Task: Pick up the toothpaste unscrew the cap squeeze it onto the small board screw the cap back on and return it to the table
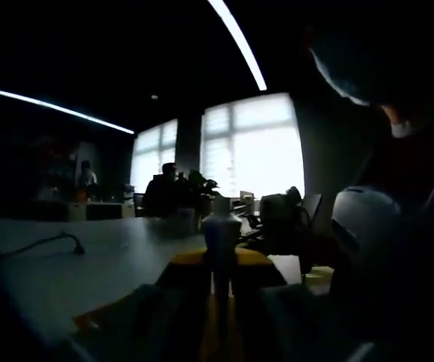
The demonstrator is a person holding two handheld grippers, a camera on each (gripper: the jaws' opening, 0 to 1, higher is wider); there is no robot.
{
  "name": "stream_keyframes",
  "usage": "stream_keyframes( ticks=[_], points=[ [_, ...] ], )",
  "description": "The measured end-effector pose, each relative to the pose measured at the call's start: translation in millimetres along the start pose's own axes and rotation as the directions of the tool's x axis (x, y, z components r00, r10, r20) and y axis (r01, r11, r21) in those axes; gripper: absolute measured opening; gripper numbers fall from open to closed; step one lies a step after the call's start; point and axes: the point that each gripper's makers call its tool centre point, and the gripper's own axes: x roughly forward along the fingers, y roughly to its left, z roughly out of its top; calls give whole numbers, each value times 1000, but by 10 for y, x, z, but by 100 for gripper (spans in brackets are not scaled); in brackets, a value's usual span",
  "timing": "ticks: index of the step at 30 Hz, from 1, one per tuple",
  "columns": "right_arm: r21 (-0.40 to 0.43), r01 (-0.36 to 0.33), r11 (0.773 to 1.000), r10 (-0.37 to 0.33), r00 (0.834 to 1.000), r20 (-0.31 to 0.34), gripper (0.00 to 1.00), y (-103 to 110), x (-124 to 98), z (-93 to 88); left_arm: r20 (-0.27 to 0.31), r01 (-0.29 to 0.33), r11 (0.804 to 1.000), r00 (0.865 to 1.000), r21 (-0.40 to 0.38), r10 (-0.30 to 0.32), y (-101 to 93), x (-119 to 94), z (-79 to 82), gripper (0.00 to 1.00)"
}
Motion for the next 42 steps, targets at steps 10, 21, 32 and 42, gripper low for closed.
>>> stream_keyframes(
  ticks=[10, 21, 32, 42],
  points=[
    [4, -194, 981, 193, 979, 66, 9, 413, 93, 415, -1, -16, 1000, 1000, 12, 16, -14, -27, 25, 10],
    [-83, -359, 930, 366, 925, 106, 9, 902, 199, 810, -24, -35, 999, 999, 23, 36, -31, -19, 5, 10],
    [-128, -429, 894, 442, 891, 100, 9, 1204, 305, 920, -35, -56, 997, 998, 44, 58, 2, -61, 22, 10],
    [-166, -452, 877, 467, 882, 67, 9, 1345, 344, 941, -55, -59, 997, 997, 55, 62, -26, -76, 16, 10]
  ],
)
